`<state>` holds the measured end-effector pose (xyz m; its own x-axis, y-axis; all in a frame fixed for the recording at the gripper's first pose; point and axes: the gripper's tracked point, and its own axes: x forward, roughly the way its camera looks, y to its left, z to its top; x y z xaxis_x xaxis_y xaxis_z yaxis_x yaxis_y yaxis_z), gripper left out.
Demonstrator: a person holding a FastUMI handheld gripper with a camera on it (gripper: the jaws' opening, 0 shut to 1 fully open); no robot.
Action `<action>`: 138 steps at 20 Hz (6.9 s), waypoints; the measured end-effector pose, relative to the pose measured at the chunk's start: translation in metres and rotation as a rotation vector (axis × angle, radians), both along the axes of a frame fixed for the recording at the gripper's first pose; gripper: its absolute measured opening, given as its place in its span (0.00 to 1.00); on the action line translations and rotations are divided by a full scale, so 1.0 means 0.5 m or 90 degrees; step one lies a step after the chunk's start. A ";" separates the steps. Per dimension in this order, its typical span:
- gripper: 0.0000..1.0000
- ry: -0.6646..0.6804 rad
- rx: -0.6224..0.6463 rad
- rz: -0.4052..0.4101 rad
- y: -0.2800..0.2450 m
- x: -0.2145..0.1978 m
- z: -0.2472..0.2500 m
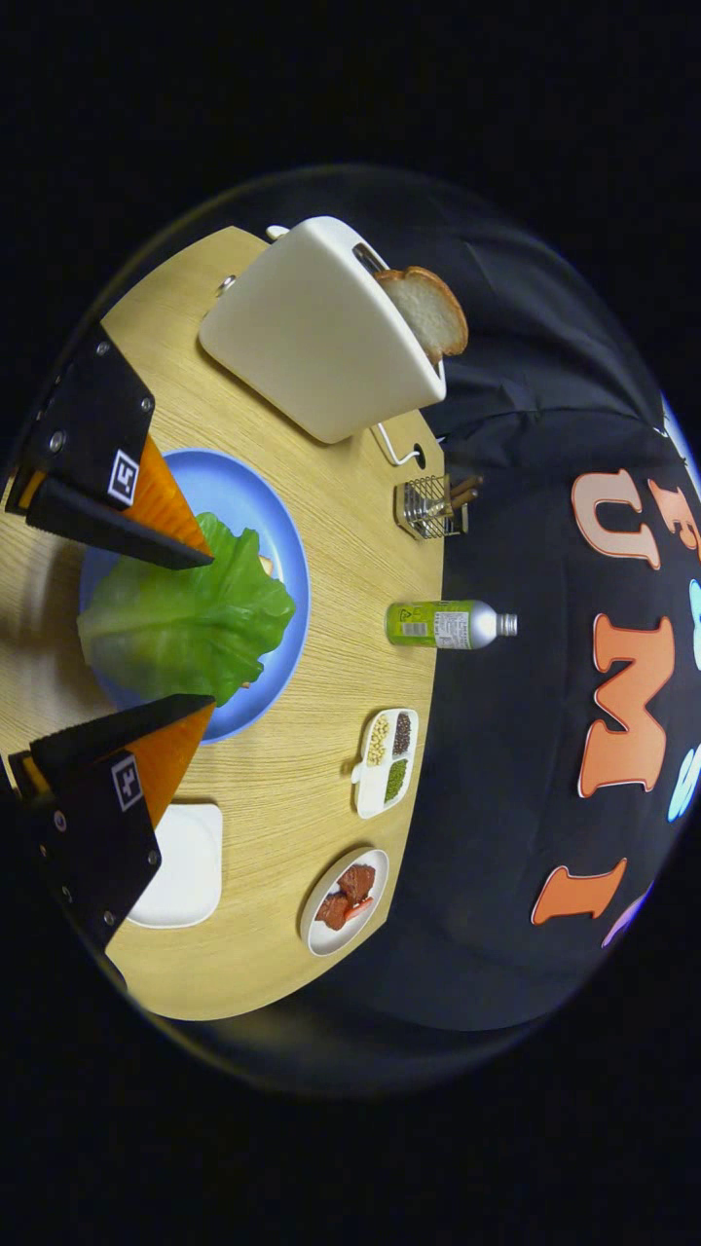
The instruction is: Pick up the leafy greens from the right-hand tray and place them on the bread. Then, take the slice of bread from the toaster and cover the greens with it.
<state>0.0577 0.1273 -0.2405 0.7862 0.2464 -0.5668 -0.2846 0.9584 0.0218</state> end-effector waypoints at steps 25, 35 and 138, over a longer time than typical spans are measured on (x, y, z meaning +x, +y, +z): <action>0.97 -0.158 0.089 0.021 0.403 0.004 0.335; 0.98 -0.141 0.088 0.043 0.503 0.007 0.326; 0.93 0.037 0.072 -0.089 -0.124 0.053 0.054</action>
